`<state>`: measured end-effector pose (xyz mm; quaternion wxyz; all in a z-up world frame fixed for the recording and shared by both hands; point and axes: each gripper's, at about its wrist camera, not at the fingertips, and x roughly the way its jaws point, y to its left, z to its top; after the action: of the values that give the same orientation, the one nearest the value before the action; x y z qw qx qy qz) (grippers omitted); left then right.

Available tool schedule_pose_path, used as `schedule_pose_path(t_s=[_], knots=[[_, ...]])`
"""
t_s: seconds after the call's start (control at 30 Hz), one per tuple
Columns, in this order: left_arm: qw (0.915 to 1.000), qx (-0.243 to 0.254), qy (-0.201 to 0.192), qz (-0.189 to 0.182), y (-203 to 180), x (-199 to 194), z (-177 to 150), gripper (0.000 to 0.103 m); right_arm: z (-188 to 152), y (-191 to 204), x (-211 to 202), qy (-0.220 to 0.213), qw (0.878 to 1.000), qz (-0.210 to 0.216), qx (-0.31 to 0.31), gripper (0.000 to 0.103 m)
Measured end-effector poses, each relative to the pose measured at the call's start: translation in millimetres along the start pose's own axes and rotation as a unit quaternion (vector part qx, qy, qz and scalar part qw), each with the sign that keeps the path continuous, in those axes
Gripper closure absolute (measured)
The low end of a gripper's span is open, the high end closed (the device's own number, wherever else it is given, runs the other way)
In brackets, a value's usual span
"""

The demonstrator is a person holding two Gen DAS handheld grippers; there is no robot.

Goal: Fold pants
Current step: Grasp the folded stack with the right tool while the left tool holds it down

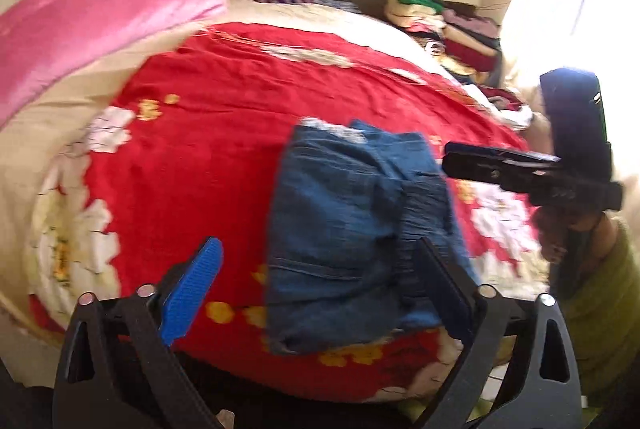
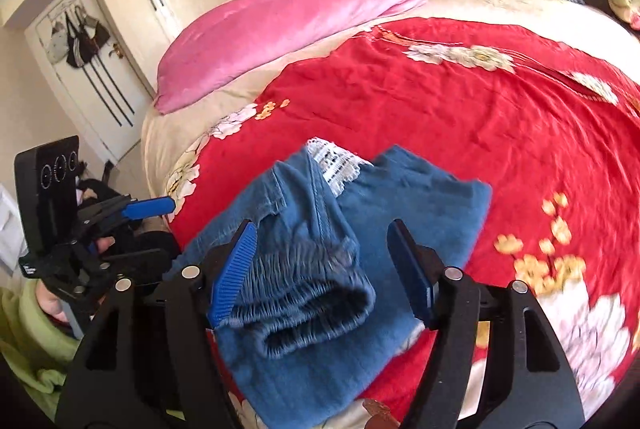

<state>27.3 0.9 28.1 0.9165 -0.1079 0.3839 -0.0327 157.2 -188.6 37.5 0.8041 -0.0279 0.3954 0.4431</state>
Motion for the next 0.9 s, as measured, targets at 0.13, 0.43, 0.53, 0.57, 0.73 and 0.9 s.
schedule_pose_path(t_s=[0.13, 0.43, 0.53, 0.57, 0.73, 0.9], knots=[[0.9997, 0.003, 0.024, -0.010, 0.6, 11.0, -4.0, 0.058, 11.1, 0.6, 21.8, 0.027, 1.000, -0.005, -0.014, 0.043], [0.9980, 0.034, 0.053, -0.013, -15.2, 27.9, -19.0, 0.060, 10.1, 9.3, 70.5, 0.107, 0.992, 0.024, -0.063, 0.099], [0.9982, 0.030, 0.051, -0.014, -15.5, 26.9, -18.3, 0.059, 28.7, 21.4, 61.4, 0.078, 0.993, 0.015, -0.084, 0.099], [0.9982, 0.028, 0.050, -0.016, -15.7, 27.2, -18.1, 0.058, 36.4, 28.7, 59.0, 0.068, 0.992, 0.003, -0.107, 0.099], [0.9983, 0.025, 0.050, -0.018, -15.6, 27.6, -18.2, 0.056, 34.7, 41.8, 86.5, 0.096, 0.976, -0.077, -0.179, 0.099], [0.9979, 0.026, 0.054, -0.025, -16.0, 27.6, -19.3, 0.049, 30.4, 21.0, 96.1, 0.093, 0.984, -0.079, -0.133, 0.097]])
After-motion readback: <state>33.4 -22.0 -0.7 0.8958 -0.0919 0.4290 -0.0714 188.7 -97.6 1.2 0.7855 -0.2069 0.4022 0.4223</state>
